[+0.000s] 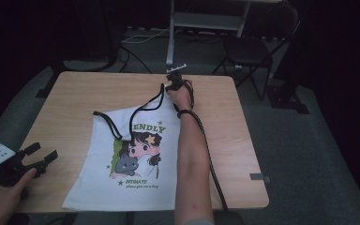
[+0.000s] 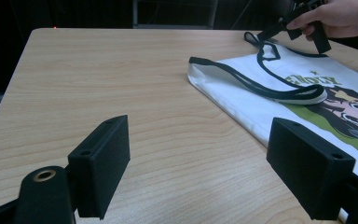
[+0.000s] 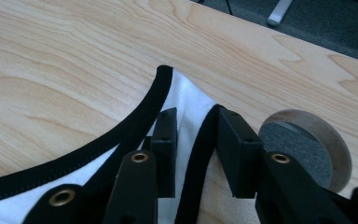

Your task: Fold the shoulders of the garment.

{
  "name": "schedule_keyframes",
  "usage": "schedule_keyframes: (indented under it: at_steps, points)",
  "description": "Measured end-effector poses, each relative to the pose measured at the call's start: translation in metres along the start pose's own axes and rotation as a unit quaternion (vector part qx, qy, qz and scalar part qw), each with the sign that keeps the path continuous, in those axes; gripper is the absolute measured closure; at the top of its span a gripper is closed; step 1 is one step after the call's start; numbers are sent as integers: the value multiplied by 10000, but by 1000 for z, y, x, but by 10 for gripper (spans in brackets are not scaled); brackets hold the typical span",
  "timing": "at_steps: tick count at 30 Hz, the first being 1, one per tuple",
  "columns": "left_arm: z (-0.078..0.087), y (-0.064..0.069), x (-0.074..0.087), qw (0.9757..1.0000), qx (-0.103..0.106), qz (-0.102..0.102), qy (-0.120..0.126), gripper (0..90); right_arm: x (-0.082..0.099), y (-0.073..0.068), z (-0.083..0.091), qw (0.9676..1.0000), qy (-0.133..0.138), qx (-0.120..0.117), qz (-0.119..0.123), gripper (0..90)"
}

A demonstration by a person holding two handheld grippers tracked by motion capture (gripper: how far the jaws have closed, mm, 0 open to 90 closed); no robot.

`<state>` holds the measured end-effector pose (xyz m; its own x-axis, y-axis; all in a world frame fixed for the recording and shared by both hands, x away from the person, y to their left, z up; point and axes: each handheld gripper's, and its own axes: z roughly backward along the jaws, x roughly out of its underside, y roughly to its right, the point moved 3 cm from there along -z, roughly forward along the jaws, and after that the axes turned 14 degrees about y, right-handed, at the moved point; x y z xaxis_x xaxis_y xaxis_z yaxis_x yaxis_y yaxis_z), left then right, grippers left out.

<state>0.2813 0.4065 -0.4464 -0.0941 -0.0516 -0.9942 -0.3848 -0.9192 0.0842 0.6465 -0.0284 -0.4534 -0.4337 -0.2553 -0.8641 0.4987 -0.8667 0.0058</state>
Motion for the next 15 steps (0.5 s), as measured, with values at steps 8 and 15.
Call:
schedule_keyframes:
  at_steps: [8,15]
  points:
    - [0,1,0,10000,-4,-10,0,209,1,-1,0,9998,31,-139,-141,810]
    - [0,1,0,10000,-1,-11,-6,209,-1,-1,4,9992,140,-232,-306,850]
